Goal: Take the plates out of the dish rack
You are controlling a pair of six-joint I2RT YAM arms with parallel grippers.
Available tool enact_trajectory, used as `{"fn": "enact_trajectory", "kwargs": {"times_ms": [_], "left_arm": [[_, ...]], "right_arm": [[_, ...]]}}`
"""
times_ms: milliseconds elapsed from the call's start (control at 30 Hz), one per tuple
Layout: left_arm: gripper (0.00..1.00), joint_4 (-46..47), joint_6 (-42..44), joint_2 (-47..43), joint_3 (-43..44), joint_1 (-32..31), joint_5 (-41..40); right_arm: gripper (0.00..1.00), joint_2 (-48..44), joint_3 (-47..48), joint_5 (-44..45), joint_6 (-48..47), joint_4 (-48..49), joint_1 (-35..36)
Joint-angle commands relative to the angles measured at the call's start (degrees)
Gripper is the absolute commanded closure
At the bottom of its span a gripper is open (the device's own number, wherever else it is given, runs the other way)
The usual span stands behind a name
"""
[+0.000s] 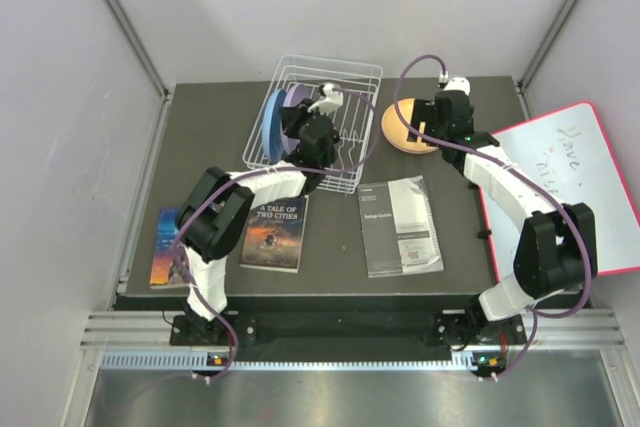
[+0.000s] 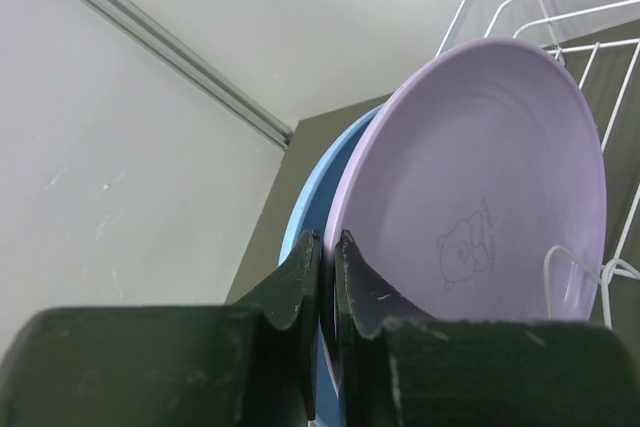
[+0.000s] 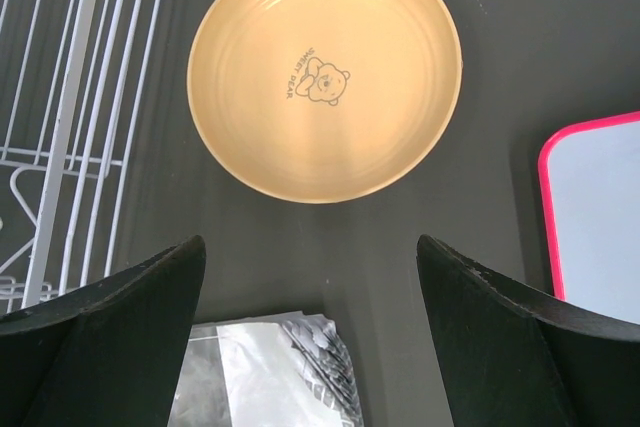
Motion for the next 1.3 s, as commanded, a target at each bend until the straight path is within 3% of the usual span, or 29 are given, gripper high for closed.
{"fn": "enact_trajectory", "kwargs": {"times_ms": [0,167,300,867,967,1000,1033,1100,1133,1267], "left_arm": [[1.0,25.85,10.28,0.29,-0.41,-2.89,-1.48],[1.0,39.41,23.27,3.45,0.02,-4.47,-1.57],[1.0,44.0,26.3,4.69,0.38,-4.74,-1.83],[1.0,25.37,16.02,-9.01,2.48,-4.56,-1.22],[1.0,14.86,7.96,-11.91,3.27,-4.56,-0.52],[1.0,4.9,4.01,-12.97,3.45,-4.56,0.44],[1.0,-1.73,-5.25,-14.11,4.32,-4.39,3.5],[1.0,-12.38,-14.44,-16.75,5.82,-4.04,6.94],[1.0,-22.78,-22.49,-17.89,7.65,-3.95,9.05],[1.0,-34.64,-34.76,-19.31,9.07,-3.24,22.29]], "right_arm": [[0.13,-0.78,0.35,0.42,0.93,1.55,0.16],[0.13,-0.25,0.0,0.77,1.19,1.37,0.16],[0.13,-0.25,-0.27,1.21,1.19,1.28,0.16],[0.13,-2.0,-0.27,-1.16,2.07,1.64,0.07],[0.08,-3.06,-0.18,-4.05,1.98,2.07,0.07],[0.08,-3.24,-0.09,-5.02,1.98,2.16,0.07],[0.06,-3.5,0.0,-7.03,1.98,2.6,0.07],[0.02,-4.2,0.0,-9.76,1.81,3.47,-0.01],[0.0,-4.38,-0.18,-12.65,1.98,4.61,-0.01],[0.0,-5.17,-1.14,-20.75,5.13,9.45,-0.54]]}}
